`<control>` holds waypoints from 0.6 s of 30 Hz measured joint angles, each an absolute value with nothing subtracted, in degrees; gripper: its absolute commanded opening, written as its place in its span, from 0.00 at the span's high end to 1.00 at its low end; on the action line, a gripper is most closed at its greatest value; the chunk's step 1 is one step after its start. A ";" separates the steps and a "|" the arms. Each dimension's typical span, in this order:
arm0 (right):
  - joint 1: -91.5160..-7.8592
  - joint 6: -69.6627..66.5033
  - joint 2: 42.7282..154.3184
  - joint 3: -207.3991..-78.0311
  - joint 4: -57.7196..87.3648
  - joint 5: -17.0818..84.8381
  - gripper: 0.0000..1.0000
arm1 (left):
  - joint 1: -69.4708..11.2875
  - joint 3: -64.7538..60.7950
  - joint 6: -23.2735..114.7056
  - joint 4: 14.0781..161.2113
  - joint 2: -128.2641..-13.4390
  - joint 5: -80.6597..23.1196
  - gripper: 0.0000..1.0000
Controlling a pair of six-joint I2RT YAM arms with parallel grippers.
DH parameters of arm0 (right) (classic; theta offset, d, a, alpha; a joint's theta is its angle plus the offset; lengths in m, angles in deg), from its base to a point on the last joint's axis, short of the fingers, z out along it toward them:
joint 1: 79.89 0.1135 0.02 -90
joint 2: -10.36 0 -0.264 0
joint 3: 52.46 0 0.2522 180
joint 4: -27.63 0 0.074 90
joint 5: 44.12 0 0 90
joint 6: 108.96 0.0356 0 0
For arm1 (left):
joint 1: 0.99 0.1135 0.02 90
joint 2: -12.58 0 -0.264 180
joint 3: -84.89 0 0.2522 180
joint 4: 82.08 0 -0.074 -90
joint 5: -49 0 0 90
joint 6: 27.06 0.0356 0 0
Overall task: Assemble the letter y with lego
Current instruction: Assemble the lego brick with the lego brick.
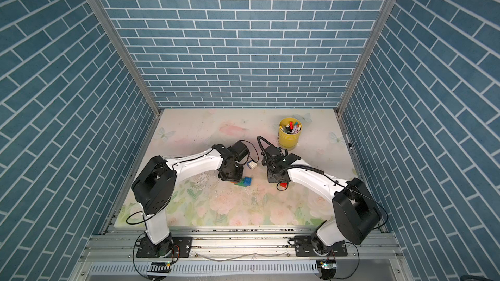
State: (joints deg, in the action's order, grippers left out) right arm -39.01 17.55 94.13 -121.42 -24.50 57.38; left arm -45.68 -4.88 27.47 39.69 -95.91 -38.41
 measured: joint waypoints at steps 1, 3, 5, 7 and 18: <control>-39.22 17.79 93.95 -121.32 -24.78 57.52 0.45 | -45.74 -4.93 27.52 40.07 -95.87 -38.50 0.43; -39.79 18.66 93.69 -120.83 -25.35 57.84 0.42 | -45.77 -4.97 27.82 40.28 -95.87 -38.63 0.39; -40.43 19.43 93.62 -120.24 -26.01 57.95 0.39 | -45.77 -4.97 27.91 40.31 -95.84 -38.63 0.38; -41.35 20.21 93.54 -119.39 -26.29 57.91 0.38 | -45.77 -4.97 27.98 40.26 -95.84 -38.74 0.37; -46.15 23.16 94.43 -117.14 -24.80 54.11 0.43 | -45.77 -4.97 28.26 39.87 -89.20 -40.09 0.33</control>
